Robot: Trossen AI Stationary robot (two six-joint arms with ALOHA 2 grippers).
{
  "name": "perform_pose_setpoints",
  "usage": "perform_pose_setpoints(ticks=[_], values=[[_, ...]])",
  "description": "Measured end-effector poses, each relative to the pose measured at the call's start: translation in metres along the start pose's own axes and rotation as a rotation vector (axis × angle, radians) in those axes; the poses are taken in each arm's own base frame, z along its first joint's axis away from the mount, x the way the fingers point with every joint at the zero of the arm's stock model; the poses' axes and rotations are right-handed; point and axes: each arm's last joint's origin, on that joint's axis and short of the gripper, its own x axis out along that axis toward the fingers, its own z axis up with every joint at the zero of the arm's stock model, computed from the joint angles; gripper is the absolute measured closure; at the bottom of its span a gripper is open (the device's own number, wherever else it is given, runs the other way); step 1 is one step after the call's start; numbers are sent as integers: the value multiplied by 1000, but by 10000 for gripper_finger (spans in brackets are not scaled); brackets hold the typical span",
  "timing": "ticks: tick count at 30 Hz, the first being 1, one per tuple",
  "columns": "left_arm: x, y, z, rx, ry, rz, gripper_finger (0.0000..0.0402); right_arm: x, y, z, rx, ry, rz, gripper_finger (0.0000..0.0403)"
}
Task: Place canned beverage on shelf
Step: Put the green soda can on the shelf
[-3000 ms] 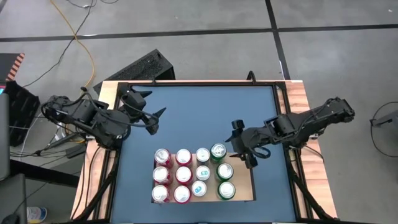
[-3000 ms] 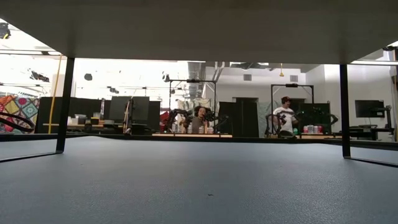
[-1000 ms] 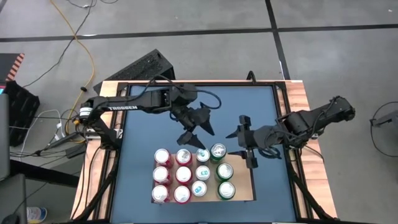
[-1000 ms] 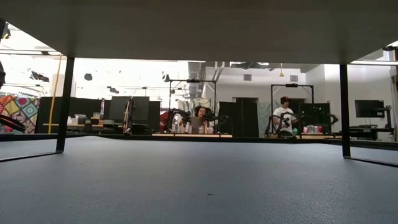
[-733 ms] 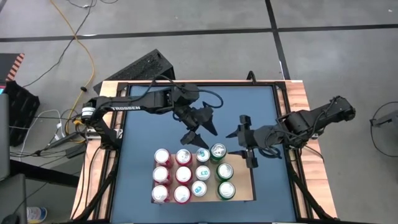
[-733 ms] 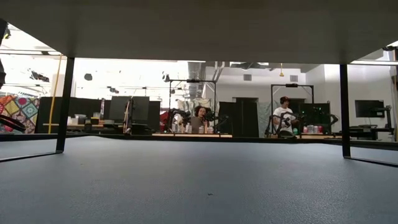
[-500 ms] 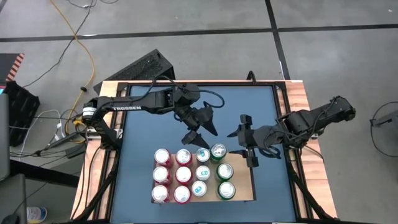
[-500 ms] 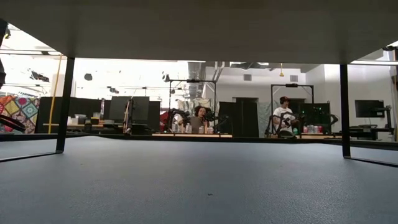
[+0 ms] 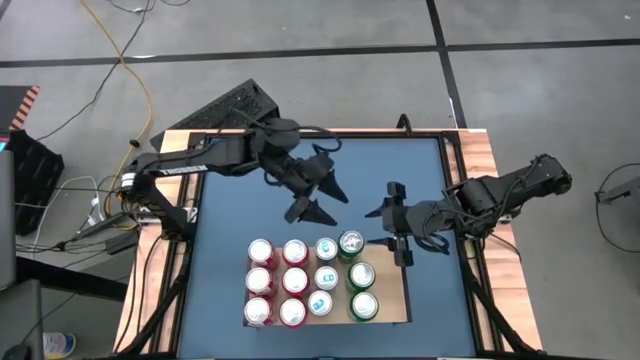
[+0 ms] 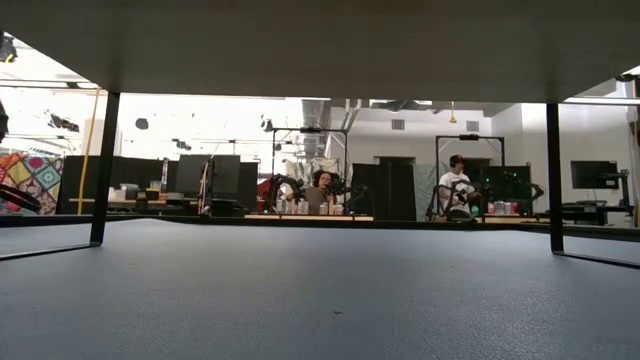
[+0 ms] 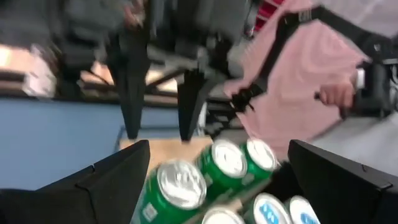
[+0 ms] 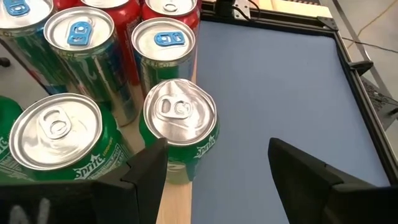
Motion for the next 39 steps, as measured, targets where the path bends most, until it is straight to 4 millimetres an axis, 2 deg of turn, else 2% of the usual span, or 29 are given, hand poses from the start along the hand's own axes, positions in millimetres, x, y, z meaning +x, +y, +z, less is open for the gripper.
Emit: perform_pose_setpoints(ticks=[8,17,20,28,36,39], values=[[-32,-47,34,67,-192,134,33,1,-2,0,-37,2,-4,139],[-67,-87,42,122,-315,223,33,2,-6,1,-22,3,-8,139],[-78,-97,39,149,-316,277,33,9,-5,-5,0,5,-10,139],[-89,-110,34,164,-319,385,33,28,-4,-13,42,-20,46,139],[-88,-108,29,149,-271,412,33,29,-11,-18,56,28,-15,139],[-89,-103,25,133,-249,528,33,20,-9,-4,6,-36,41,139]])
